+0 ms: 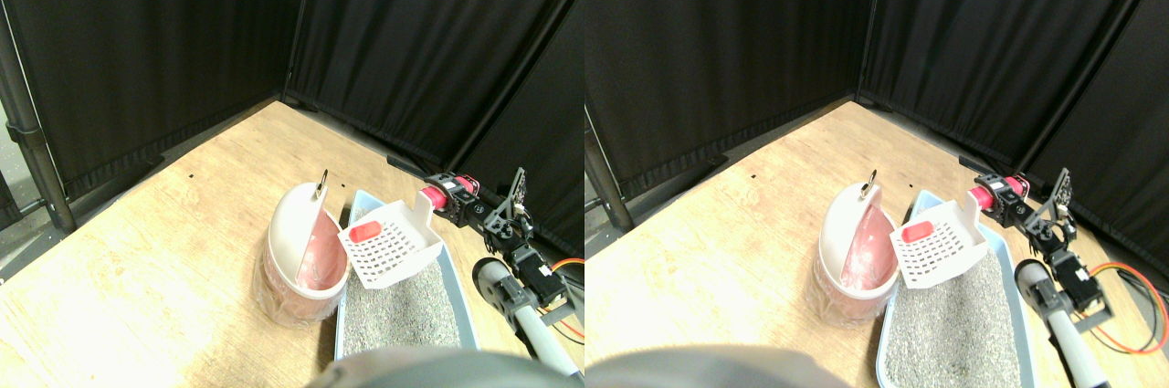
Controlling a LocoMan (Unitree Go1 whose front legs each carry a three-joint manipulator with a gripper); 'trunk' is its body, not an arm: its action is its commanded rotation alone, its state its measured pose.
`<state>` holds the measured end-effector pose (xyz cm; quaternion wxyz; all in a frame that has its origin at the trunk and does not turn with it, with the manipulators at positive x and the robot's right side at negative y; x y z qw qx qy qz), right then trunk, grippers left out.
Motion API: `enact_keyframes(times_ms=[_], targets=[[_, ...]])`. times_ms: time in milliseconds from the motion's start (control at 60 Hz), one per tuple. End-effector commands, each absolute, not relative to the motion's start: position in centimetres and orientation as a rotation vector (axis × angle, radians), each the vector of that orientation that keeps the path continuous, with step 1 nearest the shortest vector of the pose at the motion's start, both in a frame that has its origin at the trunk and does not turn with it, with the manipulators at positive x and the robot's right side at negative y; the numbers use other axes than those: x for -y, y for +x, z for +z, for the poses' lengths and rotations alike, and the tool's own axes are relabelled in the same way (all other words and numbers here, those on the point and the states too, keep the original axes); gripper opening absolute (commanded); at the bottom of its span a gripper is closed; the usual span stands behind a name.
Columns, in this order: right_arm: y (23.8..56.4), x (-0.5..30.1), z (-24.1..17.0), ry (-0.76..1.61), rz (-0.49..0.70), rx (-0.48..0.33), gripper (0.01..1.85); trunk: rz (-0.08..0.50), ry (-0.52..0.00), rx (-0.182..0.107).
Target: Scoop (unimanual)
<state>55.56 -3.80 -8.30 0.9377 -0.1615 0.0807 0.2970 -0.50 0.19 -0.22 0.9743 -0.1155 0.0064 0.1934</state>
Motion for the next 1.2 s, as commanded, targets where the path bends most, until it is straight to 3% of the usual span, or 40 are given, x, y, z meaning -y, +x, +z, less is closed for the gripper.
enact_keyframes(times_ms=[17,233,850,1033,1200], targets=[[55.2,3.3,-7.0,-0.315,0.609,-0.095,0.05,0.402,-0.231,-0.039],[54.8,3.2,-6.7,-0.379,0.603,-0.059,0.05,0.394,-0.226,-0.037],[55.0,2.4,-5.8,-0.441,0.556,-0.058,0.05,0.402,-0.229,-0.035],[55.2,2.1,-6.2,-0.47,0.58,0.019,0.05,0.4,-0.226,-0.037],[54.6,1.2,-6.7,-0.478,0.593,-0.009,0.1,0.4,-0.227,-0.039]])
